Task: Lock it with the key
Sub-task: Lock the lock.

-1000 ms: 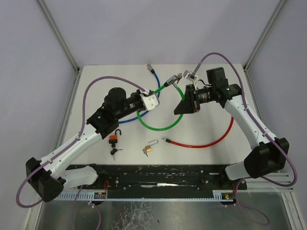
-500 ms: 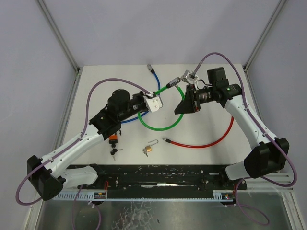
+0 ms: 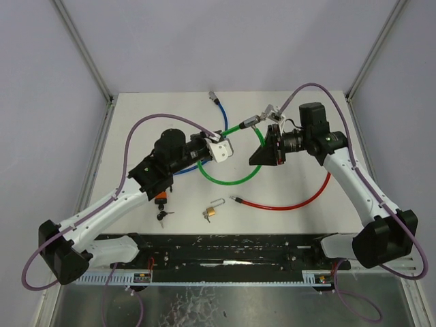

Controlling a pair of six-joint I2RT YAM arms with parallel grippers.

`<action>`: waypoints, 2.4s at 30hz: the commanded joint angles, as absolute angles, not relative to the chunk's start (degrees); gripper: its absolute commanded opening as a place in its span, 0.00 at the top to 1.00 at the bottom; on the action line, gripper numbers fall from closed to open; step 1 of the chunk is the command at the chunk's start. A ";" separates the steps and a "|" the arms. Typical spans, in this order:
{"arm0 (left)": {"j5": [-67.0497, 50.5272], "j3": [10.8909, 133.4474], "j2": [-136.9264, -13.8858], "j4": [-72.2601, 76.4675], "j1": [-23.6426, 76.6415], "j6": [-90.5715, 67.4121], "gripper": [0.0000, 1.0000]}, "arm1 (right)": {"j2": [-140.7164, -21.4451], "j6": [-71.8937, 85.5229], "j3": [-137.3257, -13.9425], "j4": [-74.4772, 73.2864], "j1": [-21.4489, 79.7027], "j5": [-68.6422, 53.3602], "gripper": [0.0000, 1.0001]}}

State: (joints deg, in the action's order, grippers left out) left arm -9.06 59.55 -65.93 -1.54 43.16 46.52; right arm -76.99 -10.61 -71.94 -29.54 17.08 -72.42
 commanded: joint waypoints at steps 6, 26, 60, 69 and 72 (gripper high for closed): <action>-19.60 54.39 -68.16 -1.96 45.02 45.18 0.99 | -72.62 -19.54 -59.02 -4.61 16.54 -67.59 1.00; -9.05 45.19 -83.95 15.78 45.18 48.05 1.00 | -83.24 -22.40 -49.38 15.43 16.57 -52.98 0.99; 20.08 34.46 -94.00 47.34 52.21 63.50 1.00 | -89.21 -25.88 -40.82 33.40 17.53 -47.10 0.66; 22.05 35.35 -94.83 46.42 52.15 62.59 1.00 | -86.85 -26.41 -39.73 30.65 14.92 -50.44 0.56; 22.44 35.84 -95.18 45.85 51.82 61.92 1.00 | -85.96 -27.25 -39.92 28.20 13.42 -51.42 0.51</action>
State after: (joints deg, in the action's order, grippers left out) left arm 21.65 36.29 -92.99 49.95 51.62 61.60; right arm -89.03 -25.12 -39.40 28.51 15.33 -49.06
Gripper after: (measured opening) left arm 0.135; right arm 0.465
